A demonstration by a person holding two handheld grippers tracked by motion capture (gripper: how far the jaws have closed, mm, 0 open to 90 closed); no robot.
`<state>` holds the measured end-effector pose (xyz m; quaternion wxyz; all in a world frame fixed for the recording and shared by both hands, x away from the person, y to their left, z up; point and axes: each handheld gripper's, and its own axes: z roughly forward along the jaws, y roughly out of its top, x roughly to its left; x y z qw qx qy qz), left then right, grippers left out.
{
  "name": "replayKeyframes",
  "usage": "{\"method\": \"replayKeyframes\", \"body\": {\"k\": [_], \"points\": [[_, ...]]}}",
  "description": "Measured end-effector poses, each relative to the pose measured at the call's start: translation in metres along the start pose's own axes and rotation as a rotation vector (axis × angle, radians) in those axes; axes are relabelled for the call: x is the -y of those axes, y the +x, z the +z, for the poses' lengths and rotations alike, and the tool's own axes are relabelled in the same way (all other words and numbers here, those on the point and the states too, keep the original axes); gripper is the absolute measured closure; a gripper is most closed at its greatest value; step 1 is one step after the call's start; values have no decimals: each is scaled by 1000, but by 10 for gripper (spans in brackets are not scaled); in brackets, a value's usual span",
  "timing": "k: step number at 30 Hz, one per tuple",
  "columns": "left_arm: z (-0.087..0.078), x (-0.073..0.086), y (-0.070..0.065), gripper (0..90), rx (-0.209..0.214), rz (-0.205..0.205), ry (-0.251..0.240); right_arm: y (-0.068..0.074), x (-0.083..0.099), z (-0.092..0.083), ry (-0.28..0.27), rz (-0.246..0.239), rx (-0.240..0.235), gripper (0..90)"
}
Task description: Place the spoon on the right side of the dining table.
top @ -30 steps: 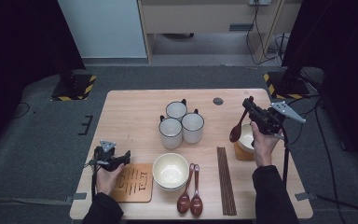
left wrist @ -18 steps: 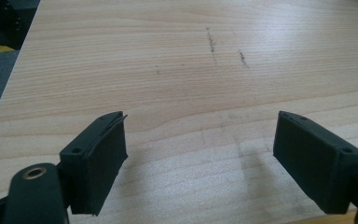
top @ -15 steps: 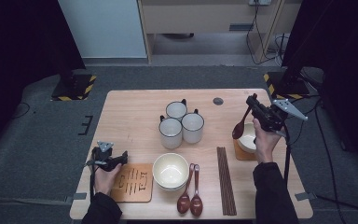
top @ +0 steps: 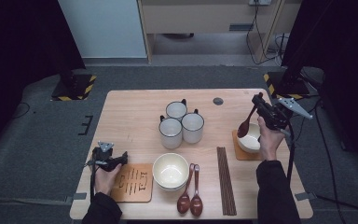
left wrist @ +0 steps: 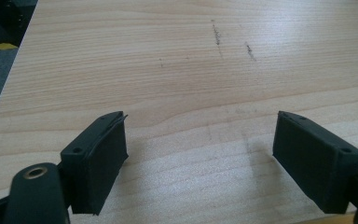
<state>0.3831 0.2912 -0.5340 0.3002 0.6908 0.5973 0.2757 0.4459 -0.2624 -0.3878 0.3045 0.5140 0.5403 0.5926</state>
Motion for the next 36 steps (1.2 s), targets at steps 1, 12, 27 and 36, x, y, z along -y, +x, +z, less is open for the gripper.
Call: {"method": "replayKeyframes", "body": {"k": [1, 12, 27, 36], "points": [[0, 0, 0, 167, -1, 1, 2, 0, 0, 0, 0, 0, 2, 846], [1, 0, 0, 165, -4, 1, 21, -10, -1, 0, 5, 11, 34, 846], [2, 0, 1, 140, -5, -24, 29, -28, 6, 0, 35, 26, 85, 845], [2, 0, 2, 130, -6, -24, 37, -32, 12, 3, 58, 17, 106, 845]]}}
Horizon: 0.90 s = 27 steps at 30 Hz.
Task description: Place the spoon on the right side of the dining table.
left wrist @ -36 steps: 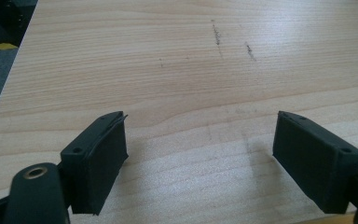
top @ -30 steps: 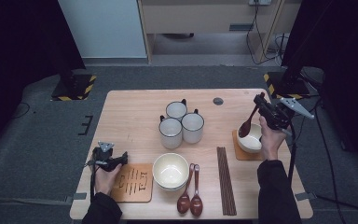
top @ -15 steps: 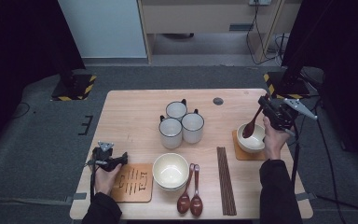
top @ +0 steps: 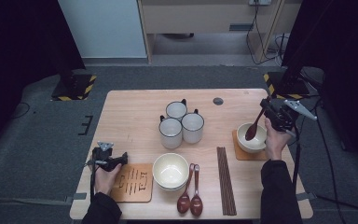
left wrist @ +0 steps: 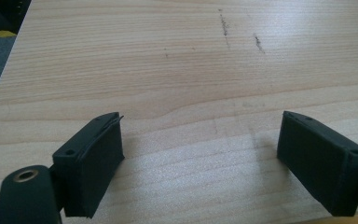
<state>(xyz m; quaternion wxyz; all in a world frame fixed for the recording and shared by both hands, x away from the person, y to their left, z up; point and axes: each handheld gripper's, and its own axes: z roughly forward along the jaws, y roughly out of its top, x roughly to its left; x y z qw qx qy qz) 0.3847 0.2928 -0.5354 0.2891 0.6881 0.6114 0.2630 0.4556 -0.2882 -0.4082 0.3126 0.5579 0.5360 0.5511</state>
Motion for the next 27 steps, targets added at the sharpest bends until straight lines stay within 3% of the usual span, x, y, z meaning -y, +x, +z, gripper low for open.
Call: {"method": "replayKeyframes", "body": {"k": [21, 27], "points": [[0, 0, 0, 121, -2, 2, 4, 5, 12, 12, 128, -48, 54, 833], [0, 0, 0, 120, -2, 1, 3, 7, 15, 14, 175, -85, 74, 829]]}}
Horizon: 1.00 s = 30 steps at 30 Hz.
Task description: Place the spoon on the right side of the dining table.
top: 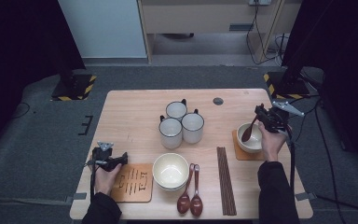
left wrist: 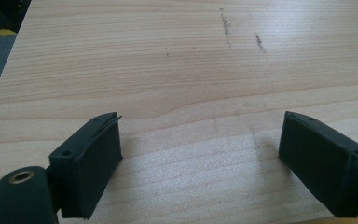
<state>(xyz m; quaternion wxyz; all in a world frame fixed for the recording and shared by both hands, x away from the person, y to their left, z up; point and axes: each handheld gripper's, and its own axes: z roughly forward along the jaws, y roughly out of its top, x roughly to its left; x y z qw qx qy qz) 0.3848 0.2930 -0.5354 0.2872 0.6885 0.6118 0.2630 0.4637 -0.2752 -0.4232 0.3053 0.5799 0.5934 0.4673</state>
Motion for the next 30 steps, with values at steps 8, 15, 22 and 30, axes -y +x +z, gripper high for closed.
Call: {"method": "replayKeyframes", "body": {"k": [8, 15, 22, 30], "points": [[0, 0, 0, 116, 1, 2, 2, -1, 1, -1, 45, -28, 26, 805], [0, 0, 0, 113, 0, 0, 2, -2, 3, -4, 62, -60, 44, 750], [0, 0, 0, 111, 0, 1, 3, -13, 13, -4, 99, -55, 60, 692], [1, 0, 0, 88, -6, -10, 5, -20, 19, -5, 114, -47, 64, 625]]}}
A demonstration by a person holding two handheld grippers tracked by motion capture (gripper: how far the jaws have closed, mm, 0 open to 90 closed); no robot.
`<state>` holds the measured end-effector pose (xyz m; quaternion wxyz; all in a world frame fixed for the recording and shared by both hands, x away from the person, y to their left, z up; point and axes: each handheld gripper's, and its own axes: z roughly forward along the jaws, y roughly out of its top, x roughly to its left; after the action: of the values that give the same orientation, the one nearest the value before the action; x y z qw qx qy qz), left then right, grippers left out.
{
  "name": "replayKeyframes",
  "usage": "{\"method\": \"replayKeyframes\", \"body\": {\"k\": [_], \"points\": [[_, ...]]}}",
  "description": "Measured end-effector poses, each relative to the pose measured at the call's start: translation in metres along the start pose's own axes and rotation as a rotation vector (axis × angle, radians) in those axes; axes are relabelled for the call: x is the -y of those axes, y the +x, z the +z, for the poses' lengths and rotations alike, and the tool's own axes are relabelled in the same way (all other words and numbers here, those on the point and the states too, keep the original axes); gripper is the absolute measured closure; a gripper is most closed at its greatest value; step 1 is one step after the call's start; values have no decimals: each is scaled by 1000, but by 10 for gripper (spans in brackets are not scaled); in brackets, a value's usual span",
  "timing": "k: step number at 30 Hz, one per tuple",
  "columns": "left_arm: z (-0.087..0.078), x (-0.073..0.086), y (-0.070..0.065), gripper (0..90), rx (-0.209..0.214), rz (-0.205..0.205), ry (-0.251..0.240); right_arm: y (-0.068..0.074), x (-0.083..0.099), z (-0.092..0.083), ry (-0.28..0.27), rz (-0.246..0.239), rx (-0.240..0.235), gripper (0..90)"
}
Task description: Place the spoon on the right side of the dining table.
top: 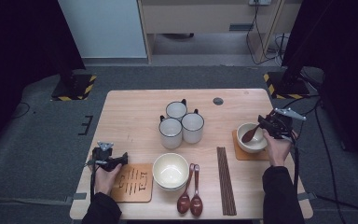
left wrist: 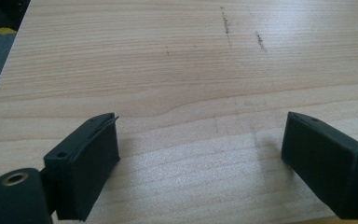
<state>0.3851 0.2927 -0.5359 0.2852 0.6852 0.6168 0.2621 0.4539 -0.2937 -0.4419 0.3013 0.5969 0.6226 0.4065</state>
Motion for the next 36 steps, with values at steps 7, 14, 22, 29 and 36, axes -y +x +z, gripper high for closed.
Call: {"method": "replayKeyframes", "body": {"k": [7, 14, 22, 29, 36], "points": [[0, 0, 0, 76, -5, -4, 3, -4, 9, -1, 30, -8, -8, 540], [1, 0, -1, 51, -4, -1, 8, -6, 16, 1, 43, -14, 8, 450], [1, 0, 0, 24, -7, -8, 18, -4, 18, -1, 40, -19, 4, 385], [1, 0, 0, 18, -7, -7, 21, -10, 23, -5, 57, -2, -3, 312], [1, 0, 0, 7, -10, -12, 23, -12, 26, -6, 72, -3, -7, 275]]}}
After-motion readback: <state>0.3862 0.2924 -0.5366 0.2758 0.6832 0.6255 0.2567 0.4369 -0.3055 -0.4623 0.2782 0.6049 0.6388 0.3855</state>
